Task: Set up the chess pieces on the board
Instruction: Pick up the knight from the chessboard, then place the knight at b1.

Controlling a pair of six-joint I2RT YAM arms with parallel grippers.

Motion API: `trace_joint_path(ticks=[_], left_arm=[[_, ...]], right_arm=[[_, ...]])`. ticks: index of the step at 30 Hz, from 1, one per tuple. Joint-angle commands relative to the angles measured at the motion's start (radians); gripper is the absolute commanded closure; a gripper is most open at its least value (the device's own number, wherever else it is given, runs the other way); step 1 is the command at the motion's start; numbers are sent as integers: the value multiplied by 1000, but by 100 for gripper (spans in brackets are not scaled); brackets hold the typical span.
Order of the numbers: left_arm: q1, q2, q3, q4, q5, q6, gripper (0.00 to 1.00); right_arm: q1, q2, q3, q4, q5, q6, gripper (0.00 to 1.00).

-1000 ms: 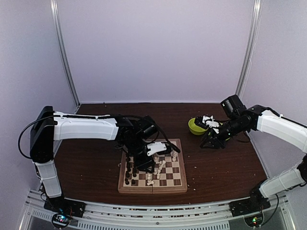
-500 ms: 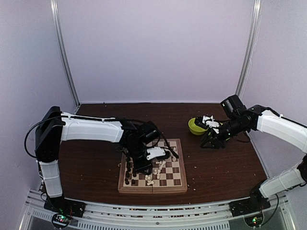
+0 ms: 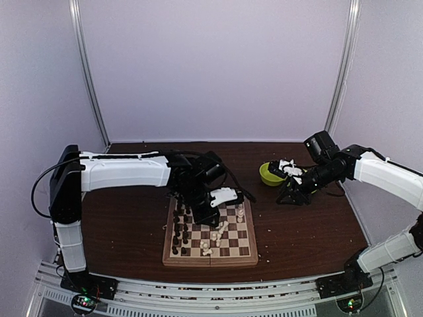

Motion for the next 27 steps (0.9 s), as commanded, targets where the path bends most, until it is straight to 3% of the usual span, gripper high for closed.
trace_joint_path(ticks=[1, 12, 17, 27], left_arm=[[-40, -33, 49, 59, 81, 36, 91], [-131, 123, 206, 48, 98, 120, 91], [-151, 205, 289, 10, 9, 123, 91], [-158, 255, 307, -14, -33, 119, 91]], right_arm=[[6, -1, 21, -8, 6, -7, 66], [-23, 5, 25, 8, 11, 27, 67], [-37, -4, 21, 21, 17, 38, 67], [-43, -3, 18, 17, 20, 27, 67]])
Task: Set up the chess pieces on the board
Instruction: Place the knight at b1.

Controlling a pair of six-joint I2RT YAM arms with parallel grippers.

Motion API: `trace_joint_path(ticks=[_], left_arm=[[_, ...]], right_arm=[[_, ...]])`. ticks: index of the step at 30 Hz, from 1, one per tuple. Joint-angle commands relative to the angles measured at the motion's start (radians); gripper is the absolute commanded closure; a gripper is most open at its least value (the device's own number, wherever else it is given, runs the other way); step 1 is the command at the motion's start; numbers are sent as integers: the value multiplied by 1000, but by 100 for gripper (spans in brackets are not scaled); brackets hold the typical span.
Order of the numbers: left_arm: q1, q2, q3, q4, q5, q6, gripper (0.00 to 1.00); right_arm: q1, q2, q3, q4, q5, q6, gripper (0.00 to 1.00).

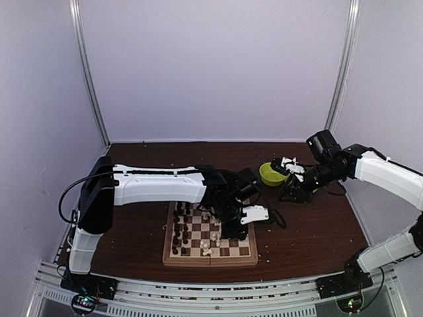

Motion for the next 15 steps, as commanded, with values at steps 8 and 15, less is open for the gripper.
trace_joint_path(ticks=[8, 15], left_arm=[[-6, 32, 31, -11, 32, 28, 90], [-7, 63, 54, -42, 4, 39, 89]], right_arm=[[-6, 2, 18, 7, 7, -5, 66], [-6, 5, 18, 5, 7, -8, 66]])
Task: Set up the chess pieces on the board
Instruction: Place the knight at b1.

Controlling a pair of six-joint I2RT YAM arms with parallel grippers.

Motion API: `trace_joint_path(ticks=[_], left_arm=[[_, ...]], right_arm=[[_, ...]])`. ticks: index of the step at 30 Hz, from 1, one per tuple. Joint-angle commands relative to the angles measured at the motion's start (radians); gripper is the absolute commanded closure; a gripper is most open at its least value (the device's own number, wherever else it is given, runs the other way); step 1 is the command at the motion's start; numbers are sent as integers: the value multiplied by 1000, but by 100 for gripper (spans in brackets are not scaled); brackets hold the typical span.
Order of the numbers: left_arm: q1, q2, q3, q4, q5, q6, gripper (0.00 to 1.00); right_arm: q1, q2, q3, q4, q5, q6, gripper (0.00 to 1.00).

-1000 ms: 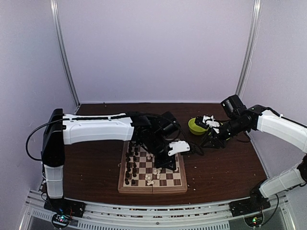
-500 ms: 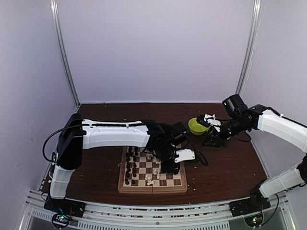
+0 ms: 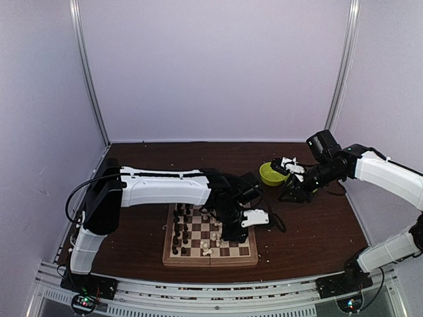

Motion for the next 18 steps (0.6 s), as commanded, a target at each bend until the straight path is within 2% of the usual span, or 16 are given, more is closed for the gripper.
trace_joint_path(ticks=[1, 6, 11, 18], left_arm=[[-7, 20, 30, -27, -8, 24, 89], [-7, 23, 29, -29, -4, 28, 86], [-7, 23, 34, -29, -16, 27, 71], [-6, 10, 43, -22, -25, 9, 66]], right_arm=[[-6, 5, 18, 4, 5, -8, 67], [-5, 13, 21, 1, 3, -11, 66], [-5, 18, 22, -3, 0, -14, 66], [-5, 17, 22, -7, -2, -14, 66]])
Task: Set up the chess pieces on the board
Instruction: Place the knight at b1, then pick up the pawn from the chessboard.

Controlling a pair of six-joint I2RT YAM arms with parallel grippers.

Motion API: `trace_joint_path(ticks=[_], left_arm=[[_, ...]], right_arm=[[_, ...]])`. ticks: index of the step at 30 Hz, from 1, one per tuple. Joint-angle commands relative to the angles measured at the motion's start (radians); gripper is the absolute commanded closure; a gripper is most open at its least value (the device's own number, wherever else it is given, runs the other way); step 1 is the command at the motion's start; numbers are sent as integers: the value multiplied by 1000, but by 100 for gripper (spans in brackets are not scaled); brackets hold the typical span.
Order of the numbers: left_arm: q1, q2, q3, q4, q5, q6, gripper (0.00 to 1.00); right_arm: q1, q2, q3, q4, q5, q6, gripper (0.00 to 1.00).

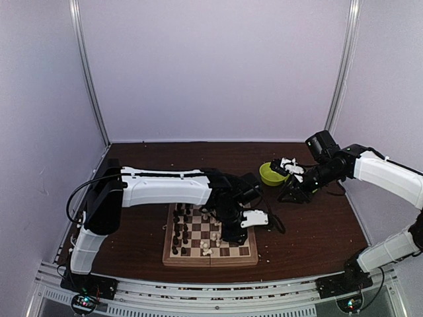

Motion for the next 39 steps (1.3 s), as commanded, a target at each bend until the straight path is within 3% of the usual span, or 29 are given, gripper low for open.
trace_joint_path(ticks=[1, 6, 12, 18, 26, 31, 39], left_arm=[[-7, -15, 21, 5, -24, -11, 65], [-4, -202, -104, 47, -109, -47, 62], [8, -454, -404, 161, -173, -145, 62], [129, -686, -611, 272, -182, -243, 60], [397, -795, -614, 374, -156, -310, 56], [424, -883, -771, 545, -173, -383, 54], [424, -1065, -1008, 678, -179, -509, 54]], right_arm=[[-6, 5, 22, -4, -1, -11, 66], [-6, 6, 22, -4, -6, -11, 66], [-6, -1, 25, -5, -1, -14, 66], [21, -50, 55, -2, -37, 19, 71], [343, 39, 174, -88, 95, -64, 74], [503, 163, 219, -73, 167, -95, 77], [693, 356, 286, -33, 268, -150, 79]])
